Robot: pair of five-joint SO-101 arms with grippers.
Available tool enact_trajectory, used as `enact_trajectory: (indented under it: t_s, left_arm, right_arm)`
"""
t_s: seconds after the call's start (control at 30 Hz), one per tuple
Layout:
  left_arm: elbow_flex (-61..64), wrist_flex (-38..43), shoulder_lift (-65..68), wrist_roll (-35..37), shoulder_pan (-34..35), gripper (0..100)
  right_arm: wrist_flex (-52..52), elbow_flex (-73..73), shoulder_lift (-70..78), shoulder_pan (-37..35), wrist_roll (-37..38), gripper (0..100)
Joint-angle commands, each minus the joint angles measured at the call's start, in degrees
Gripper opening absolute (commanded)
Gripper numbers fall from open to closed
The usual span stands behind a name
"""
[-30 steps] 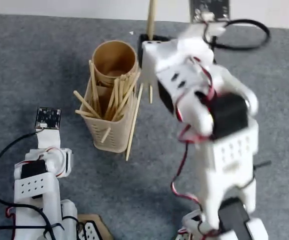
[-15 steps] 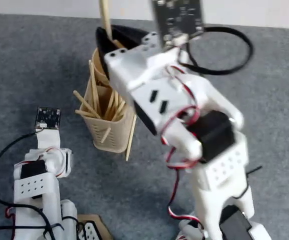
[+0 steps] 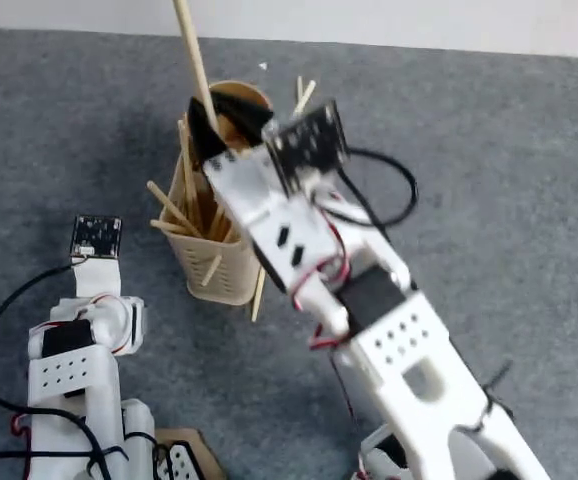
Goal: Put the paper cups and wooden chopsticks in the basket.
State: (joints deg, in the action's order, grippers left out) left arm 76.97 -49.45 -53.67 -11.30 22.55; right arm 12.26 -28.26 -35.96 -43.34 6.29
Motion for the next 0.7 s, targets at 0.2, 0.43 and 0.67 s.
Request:
enact_trajectory:
  t_s: [0.2,0.43,0.67]
  left_arm:
    - [-0.13,0.62,-0.04,-0.53,-0.75,23]
    - [-0.13,0.70,-0.04,-0.53,-0.75,23]
    - [-0.48,0.79,-0.04,-0.53,-0.75,23]
  right_arm:
    - [-18.77,-27.91,-12.00,-0.57,-3.78,0.5]
    - [-17.54,-31.25,-12.44,-0.48,-5.54,3.6]
    - [-8.84,-25.10,-12.53,-0.57,-5.80,19.3]
